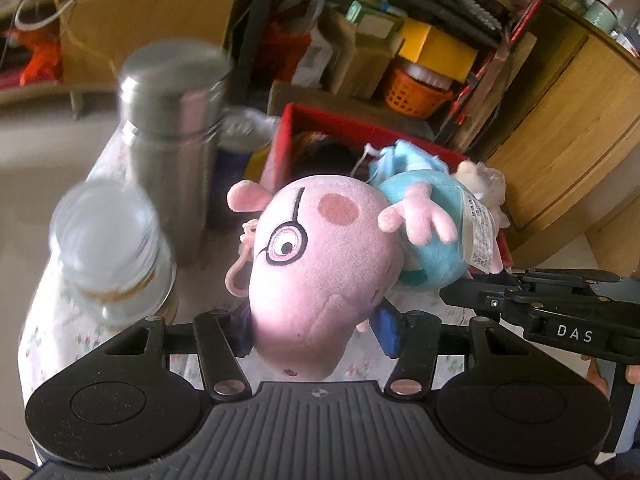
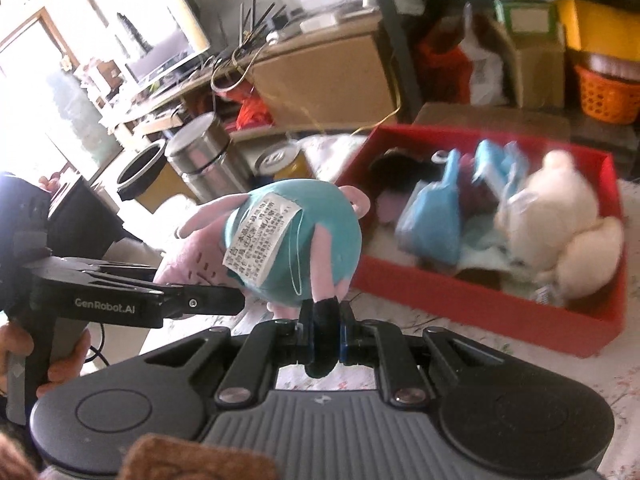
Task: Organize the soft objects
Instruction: 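Lift and carry the pig with left tool while right tool carries the teal plush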
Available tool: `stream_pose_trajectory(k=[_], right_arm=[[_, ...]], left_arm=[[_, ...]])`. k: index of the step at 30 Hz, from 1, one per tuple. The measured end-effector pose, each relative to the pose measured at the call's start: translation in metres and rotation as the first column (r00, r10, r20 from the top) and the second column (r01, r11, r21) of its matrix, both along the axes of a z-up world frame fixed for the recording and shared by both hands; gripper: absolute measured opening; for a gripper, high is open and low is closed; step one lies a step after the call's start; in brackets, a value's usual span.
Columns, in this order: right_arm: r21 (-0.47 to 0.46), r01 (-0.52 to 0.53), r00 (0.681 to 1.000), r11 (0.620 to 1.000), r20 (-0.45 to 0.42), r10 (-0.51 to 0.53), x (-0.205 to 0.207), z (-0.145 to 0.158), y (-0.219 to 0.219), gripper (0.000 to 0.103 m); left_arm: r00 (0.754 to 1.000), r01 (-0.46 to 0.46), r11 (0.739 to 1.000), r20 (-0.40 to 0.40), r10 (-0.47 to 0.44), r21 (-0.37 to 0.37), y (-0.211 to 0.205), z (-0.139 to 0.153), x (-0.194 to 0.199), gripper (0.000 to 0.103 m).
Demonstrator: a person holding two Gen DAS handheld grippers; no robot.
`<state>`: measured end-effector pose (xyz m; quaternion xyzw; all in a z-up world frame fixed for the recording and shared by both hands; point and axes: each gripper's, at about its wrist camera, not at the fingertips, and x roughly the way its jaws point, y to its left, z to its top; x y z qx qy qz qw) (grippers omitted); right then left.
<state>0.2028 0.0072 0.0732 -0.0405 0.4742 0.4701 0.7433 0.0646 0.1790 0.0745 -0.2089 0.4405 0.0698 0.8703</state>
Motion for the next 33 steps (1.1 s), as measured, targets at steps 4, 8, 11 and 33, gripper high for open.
stream_pose_trajectory(k=[4,8,11,33], right_arm=[[0.029,0.057,0.998,0.998,0.026,-0.058,0.01,0.013,-0.012,0.0],[0.068,0.111,0.993,0.991,0.029,-0.113,0.024,0.024,-0.024,0.0],[0.079,0.146,0.987,0.986,0.051,-0.15,0.031,0.032,-0.032,0.0],[0.14,0.301,0.935,0.943,0.153,-0.321,0.07,0.051,-0.043,0.0]], left_arm=[[0.999,0.002,1.0,0.039,-0.003,0.006,-0.011,0.011,0.015,0.057],[0.997,0.009,1.0,0.076,-0.011,0.027,-0.024,0.022,0.029,0.057],[0.995,0.016,0.999,0.096,-0.02,0.043,-0.033,0.028,0.041,0.057],[0.983,-0.012,0.984,0.181,-0.021,0.177,-0.059,0.048,0.089,0.057]])
